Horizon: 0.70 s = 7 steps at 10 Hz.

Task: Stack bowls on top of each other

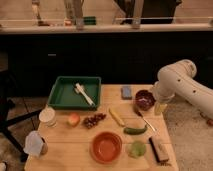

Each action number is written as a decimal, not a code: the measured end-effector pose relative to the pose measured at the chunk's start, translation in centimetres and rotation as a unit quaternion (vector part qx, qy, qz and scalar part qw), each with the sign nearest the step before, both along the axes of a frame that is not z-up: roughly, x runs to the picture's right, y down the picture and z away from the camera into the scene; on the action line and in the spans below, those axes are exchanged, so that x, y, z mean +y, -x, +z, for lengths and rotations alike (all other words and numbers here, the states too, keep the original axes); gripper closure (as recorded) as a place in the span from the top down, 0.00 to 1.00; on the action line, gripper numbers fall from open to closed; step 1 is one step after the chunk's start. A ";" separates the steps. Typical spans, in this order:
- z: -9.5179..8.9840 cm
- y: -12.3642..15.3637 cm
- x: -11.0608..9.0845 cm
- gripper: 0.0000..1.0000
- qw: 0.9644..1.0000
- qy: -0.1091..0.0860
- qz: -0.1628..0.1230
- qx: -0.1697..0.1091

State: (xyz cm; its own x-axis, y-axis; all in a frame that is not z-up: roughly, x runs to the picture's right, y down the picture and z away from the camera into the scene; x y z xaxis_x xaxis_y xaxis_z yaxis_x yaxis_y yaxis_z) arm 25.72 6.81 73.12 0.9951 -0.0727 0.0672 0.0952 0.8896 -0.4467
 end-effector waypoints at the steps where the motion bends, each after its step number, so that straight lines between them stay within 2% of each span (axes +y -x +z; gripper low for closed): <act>1: 0.7 0.3 -0.4 0.80 1.000 -0.002 -0.004 -0.004; 4: 2.7 0.9 -1.2 0.80 1.000 0.001 -0.012 -0.012; 7: 3.8 0.8 -2.0 0.80 1.000 -0.001 -0.011 -0.012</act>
